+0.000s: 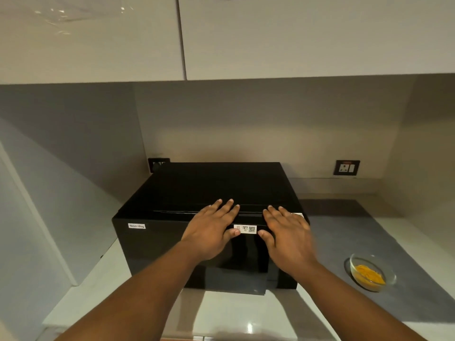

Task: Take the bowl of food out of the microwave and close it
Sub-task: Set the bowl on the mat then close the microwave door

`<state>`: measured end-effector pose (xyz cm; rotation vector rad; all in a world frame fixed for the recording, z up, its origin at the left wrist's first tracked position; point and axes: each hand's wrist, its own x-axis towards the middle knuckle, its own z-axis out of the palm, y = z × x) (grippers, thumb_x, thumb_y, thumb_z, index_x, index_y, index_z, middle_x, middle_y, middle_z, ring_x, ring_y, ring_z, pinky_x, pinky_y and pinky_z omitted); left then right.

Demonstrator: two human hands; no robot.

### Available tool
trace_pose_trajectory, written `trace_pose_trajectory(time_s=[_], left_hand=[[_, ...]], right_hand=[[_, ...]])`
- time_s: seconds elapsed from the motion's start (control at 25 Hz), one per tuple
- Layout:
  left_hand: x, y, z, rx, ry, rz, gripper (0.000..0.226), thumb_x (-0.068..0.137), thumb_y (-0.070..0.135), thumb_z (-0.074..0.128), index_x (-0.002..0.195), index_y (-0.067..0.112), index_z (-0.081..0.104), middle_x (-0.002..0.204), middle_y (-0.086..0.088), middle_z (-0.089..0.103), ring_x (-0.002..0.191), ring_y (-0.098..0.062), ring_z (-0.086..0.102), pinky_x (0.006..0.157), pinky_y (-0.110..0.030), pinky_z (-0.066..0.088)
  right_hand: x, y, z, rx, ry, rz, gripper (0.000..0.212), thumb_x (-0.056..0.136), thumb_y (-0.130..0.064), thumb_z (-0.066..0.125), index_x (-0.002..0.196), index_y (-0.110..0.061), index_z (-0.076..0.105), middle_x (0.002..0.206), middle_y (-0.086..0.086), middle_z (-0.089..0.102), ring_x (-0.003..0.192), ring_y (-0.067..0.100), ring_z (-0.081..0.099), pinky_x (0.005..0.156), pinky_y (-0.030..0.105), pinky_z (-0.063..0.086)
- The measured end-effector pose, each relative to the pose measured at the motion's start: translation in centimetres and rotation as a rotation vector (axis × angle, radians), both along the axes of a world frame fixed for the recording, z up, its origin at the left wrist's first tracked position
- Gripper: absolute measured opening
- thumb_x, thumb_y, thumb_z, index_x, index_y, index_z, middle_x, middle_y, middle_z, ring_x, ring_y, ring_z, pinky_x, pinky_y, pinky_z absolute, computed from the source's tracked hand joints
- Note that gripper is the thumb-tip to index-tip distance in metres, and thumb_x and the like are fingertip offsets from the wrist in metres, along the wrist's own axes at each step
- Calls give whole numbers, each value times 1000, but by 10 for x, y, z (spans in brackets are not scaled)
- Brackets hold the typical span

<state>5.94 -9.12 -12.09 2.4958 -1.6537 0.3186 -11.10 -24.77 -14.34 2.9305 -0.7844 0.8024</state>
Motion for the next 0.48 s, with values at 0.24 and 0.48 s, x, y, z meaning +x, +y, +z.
trace_pose_trajectory(time_s=[0.24,0.48], left_hand=[[-1,0,-6,-104,3,-73,59,105,42,43,160,30,24,170,6,23,157,-15,17,125,-34,14],[3,-5,-11,-167,30,-74,57,104,39,49,158,29,31,167,7,30,155,-13,22,125,-34,18]], right_hand=[[6,2,-1,-18,24,-48,54,97,-49,50,147,-28,49,152,-5,52,145,19,40,115,43,29],[8,6,1,-16,-9,-63,49,96,-42,57,141,-23,56,145,0,59,140,22,47,111,45,35]])
